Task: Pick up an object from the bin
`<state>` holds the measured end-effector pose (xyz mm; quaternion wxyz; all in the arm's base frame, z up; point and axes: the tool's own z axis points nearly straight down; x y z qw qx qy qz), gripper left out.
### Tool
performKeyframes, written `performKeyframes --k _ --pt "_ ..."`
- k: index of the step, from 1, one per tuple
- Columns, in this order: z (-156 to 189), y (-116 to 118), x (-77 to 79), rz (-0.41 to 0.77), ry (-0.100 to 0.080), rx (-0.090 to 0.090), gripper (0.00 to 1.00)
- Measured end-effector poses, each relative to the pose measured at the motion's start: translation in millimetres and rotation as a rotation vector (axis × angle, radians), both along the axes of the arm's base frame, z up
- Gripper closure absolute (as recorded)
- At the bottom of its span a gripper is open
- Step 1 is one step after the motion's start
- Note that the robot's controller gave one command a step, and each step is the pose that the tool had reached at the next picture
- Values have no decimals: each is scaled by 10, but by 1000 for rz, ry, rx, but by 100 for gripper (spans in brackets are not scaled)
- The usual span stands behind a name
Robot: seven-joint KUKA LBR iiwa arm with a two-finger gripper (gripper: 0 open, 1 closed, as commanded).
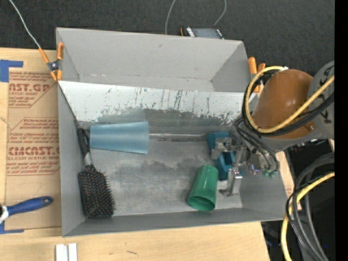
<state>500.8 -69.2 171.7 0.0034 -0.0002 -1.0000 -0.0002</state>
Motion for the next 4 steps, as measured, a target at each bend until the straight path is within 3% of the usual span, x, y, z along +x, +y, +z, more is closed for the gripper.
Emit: performKeyframes --k 1,2,3,4 --pt "-812 125 2 -49 7 2 0" --pt "-1030 601 1 -77 9 5 0" --pt "-1007 905 -146 -66 -1 6 0" --pt "-1018 894 -163 -67 7 5 100"
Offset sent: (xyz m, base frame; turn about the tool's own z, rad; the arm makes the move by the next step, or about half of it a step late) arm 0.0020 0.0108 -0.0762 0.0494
